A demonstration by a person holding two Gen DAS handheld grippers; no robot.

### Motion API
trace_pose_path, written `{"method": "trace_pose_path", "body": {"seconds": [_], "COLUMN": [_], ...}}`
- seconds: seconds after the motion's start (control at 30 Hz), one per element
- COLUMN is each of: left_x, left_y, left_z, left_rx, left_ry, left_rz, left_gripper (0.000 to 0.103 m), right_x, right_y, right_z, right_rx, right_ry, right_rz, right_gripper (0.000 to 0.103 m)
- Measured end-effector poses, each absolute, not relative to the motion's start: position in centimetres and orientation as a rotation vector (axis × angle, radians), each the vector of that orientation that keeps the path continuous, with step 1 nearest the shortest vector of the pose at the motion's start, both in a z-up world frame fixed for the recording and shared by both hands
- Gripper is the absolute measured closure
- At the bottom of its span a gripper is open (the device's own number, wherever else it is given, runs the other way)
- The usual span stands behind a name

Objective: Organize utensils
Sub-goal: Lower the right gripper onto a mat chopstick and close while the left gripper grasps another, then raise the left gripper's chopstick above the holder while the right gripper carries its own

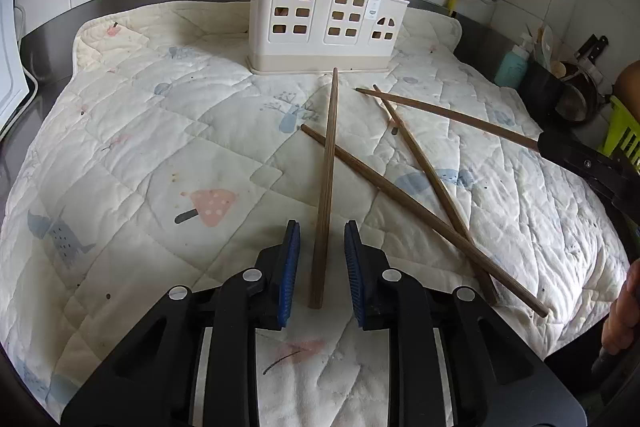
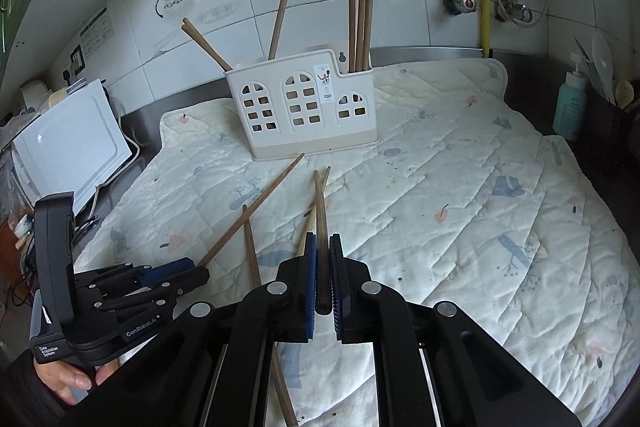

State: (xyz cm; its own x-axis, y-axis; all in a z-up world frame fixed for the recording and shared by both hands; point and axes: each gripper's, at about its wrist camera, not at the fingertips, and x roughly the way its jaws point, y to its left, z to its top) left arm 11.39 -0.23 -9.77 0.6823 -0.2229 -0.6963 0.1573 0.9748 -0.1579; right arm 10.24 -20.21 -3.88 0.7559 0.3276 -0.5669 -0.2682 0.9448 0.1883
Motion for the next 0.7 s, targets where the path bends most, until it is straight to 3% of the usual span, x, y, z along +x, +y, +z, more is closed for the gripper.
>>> {"method": "trace_pose_path", "body": {"seconds": [0.2, 0.37, 0.7], "left_x": [12.3, 12.6, 10.7], "left_y": [-1.2, -1.2, -0.5], "left_z": [-9.8, -9.2, -5.0], "left_rx": [-0.029, -0.037, -0.076], "left_ry": [0.825, 0.826, 0.679], "left_rz": [-0.186, -0.174, -0.195], "left_gripper": [0.086, 0.097, 0.098], "right_x": [9.9, 9.6, 9.9], "right_y": [-20.7, -21.1, -22.1], "right_z": [-3.1, -1.7, 3.5], "right_rx": [0.094, 0.070, 0.038], "right_ry": [0.607, 0.572, 0.489], "right_rz": [0.328, 0.341, 0.404], "right_gripper": [0.096, 0.096, 0.096]}}
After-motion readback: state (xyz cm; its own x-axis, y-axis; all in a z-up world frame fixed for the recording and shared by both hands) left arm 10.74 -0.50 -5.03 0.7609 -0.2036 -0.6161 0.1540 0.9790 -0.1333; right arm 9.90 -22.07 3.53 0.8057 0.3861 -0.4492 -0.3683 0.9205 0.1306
